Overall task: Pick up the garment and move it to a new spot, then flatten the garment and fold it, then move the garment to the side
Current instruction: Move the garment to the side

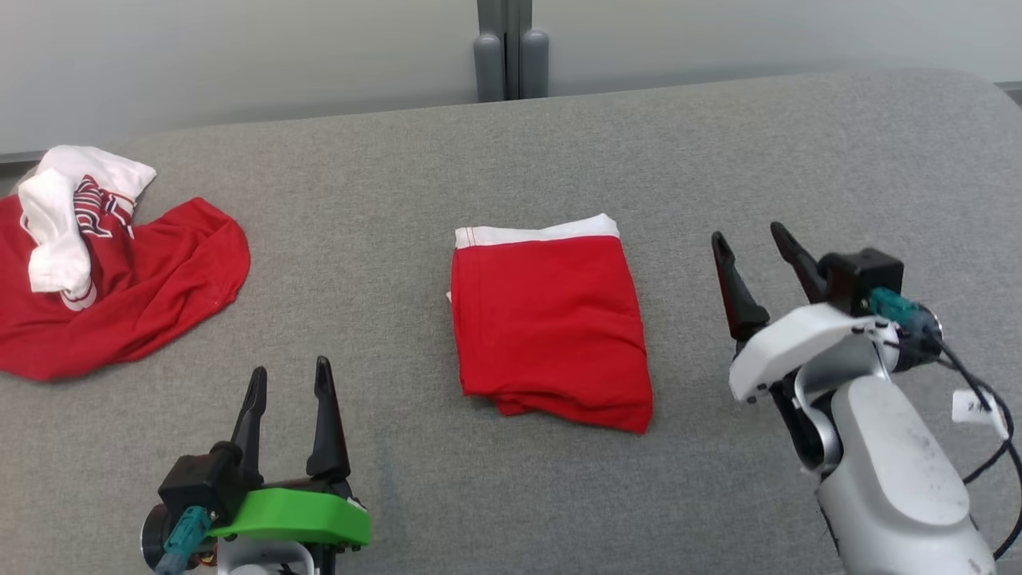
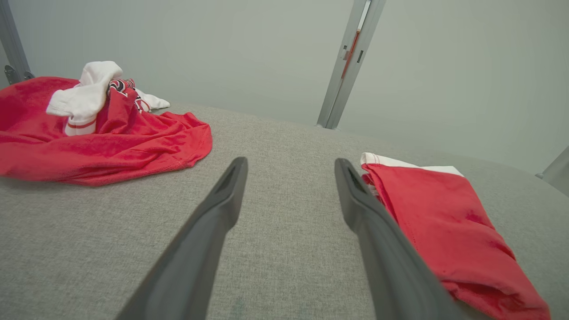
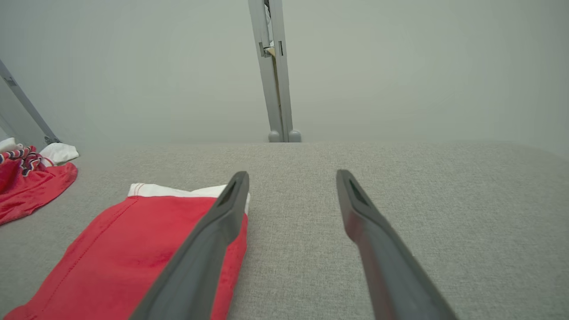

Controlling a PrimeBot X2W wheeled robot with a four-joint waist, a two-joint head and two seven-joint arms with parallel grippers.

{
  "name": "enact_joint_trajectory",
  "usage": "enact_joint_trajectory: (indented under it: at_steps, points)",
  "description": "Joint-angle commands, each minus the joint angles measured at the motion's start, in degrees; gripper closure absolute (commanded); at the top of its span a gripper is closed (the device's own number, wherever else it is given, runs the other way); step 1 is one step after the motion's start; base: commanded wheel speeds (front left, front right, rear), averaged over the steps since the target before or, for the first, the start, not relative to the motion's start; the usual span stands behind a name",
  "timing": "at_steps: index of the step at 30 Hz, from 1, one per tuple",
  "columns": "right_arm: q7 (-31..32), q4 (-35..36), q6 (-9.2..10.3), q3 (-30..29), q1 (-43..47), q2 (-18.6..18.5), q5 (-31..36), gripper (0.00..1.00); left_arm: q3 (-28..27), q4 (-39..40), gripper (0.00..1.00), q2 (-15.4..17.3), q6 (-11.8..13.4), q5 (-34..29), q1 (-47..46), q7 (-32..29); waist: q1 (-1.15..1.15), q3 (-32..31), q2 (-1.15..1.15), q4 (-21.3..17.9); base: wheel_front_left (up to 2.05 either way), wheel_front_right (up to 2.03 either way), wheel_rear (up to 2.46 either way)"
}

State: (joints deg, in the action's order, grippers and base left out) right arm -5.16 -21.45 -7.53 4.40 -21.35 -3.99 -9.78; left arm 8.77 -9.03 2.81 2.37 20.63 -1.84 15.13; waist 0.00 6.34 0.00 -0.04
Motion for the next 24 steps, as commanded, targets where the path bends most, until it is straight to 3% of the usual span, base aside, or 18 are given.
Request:
enact_joint_trajectory:
  at_steps: [1,5,13,24]
  points:
    - [2.2,-0.7,0.08,0.4,-1.9,-0.7,-0.5,0.00,0.3,0.3,0.00,0.2,0.3,0.4,-1.1,0.0,0.00,1.1,0.00,1.1,0.00,0.00,0.00]
    - [10.6,-3.5,0.08,1.4,-6.2,-1.5,-5.1,0.00,1.2,0.3,0.00,0.2,0.5,1.2,-1.9,0.0,0.00,2.9,0.00,2.9,0.00,0.00,0.00]
    - [21.4,-9.6,0.08,5.3,-10.3,-3.7,-10.3,0.00,2.6,0.3,0.00,0.2,0.9,2.3,-3.1,0.0,0.00,5.6,0.00,6.9,0.00,0.00,0.00]
    - [27.1,-16.9,0.08,9.7,-11.3,-4.8,-15.4,0.00,3.5,0.6,0.00,0.2,1.2,3.5,-3.2,0.0,0.00,6.6,0.00,9.9,0.00,0.00,0.00]
